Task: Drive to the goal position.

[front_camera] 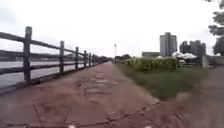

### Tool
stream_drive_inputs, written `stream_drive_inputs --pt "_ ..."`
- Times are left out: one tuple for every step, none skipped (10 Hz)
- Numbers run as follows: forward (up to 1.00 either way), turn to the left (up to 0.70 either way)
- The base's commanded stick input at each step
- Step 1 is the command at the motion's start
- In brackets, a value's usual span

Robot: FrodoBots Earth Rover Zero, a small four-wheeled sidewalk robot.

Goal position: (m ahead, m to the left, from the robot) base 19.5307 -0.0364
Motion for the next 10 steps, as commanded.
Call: stream_drive_inputs --pt "1.0 0.0" --pt "1.0 0.0" --pt "1.0 0.0" --pt "1.0 0.0" --pt "1.0 0.0" --pt "1.0 0.0" --pt "1.0 0.0" --pt "1.0 0.0" --pt "1.0 0.0" --pt "1.0 0.0"
